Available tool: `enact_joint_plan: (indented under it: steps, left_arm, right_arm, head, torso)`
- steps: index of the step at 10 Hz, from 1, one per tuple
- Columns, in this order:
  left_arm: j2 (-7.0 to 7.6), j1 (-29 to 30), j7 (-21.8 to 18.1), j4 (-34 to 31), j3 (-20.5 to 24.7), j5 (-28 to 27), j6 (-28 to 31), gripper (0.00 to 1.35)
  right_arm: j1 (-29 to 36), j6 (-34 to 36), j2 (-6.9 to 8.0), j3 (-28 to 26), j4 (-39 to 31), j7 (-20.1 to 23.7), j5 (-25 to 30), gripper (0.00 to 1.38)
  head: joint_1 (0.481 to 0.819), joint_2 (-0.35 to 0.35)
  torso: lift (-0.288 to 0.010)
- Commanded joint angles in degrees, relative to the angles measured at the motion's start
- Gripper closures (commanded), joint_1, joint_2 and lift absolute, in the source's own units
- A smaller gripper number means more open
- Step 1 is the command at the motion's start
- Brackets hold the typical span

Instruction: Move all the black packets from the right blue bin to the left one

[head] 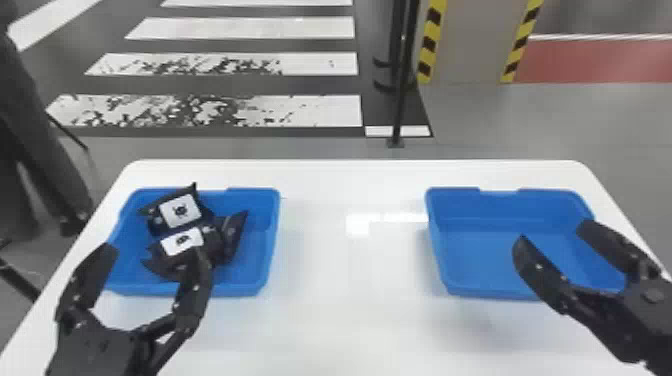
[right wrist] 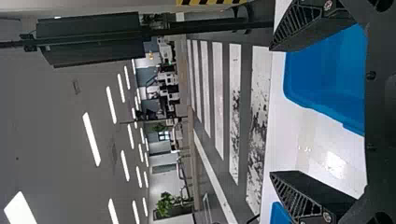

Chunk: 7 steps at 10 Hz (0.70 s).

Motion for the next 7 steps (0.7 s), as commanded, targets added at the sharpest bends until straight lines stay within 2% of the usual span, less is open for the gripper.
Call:
enact_joint_plan:
  steps: [1, 3, 5, 6, 7]
  left_arm:
    - [-0.15, 1.87, 1.48, -1.12, 0.09, -1.17, 2.28, 0.0]
    - [-0.15, 2.43, 4.73, -1.26, -0.59, -4.25, 5.23, 0.0]
    - [-0.15, 5.11, 11.5, -5.62, -2.99, -6.08, 6.92, 0.0]
    - [-0.15, 5.53, 12.2, -6.6, -3.11, -4.94, 9.45, 0.0]
    - [-0.15, 5.25, 12.2, -6.74, -3.68, -4.6, 8.74, 0.0]
  right_arm:
    - [3.44, -0.04, 1.02, -0.13, -1.75, -0.86, 2.12, 0.08]
    - [6.95, -1.02, 2.96, -0.59, -5.12, -3.14, 5.66, 0.09]
    - [8.92, -1.73, 3.05, -1.27, -6.11, -4.64, 5.43, 0.09]
    - [9.2, -1.73, 3.22, -1.27, -6.39, -5.25, 5.32, 0.1]
    - [9.06, -1.73, 3.22, -1.27, -6.39, -5.25, 5.43, 0.1]
  head:
    - [0.695, 0.015]
    - [0.695, 0.018]
    - [0.695, 0.01]
    - [0.695, 0.004]
    - [0.695, 0.0]
  torso:
    - [-0.14]
    - [-0.14]
    - [-0.14]
    - [-0.14]
    - [-0.14]
